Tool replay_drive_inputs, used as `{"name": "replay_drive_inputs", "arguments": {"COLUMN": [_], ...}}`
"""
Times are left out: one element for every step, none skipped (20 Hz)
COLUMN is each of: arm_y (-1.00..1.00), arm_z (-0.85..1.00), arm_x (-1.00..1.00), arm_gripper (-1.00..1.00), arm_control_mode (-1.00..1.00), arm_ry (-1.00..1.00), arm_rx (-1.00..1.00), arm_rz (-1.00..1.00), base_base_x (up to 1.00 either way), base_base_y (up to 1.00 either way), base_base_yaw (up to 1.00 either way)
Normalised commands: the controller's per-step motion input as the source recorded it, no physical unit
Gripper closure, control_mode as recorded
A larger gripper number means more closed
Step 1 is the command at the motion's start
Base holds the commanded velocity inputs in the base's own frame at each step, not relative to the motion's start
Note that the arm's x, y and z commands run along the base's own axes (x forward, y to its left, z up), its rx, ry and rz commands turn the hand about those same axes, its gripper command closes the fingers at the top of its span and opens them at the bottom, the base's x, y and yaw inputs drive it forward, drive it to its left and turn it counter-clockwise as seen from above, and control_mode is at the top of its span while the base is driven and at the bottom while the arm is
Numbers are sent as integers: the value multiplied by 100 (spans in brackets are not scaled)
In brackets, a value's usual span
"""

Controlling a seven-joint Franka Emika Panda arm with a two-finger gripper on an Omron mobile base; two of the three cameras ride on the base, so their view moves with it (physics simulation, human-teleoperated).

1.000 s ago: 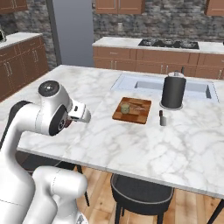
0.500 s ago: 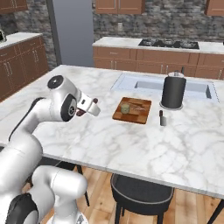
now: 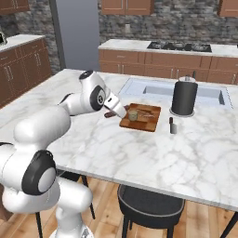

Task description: Retrieve the sausage and cheese from the fridge and place them on the cutting board on the counter.

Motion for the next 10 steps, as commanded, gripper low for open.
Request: {"name": "replay_drive_inputs", "arguments": {"arm_y": [-2,0,0,0,-11,-16,-25,-38,-33,-30], "arm_z": [0,0,-4,-3,-6,-13,-21,-20,-26,-29], "arm_x": [0,0,0,0,11,31,34,36,34,34], "arm_gripper": [100,100,100,100,100,100,100,100,100,100], "arm_control_mode": [-100,-100,-100,-100,-100,-100,-100,-100,-100,-100], "arm_ry": [11,0,0,0,1,3,2,2,1,0], "arm_rx": [0,0,0,0,0,0,0,4,5,6], "arm_rz": [-15,-2,0,-2,-1,0,3,3,2,0], "base_base_x": [0,0,0,0,0,0,0,0,0,0], "base_base_y": [0,0,0,0,0,0,0,0,0,0], "base_base_yaw": [0,0,0,0,0,0,0,0,0,0]}}
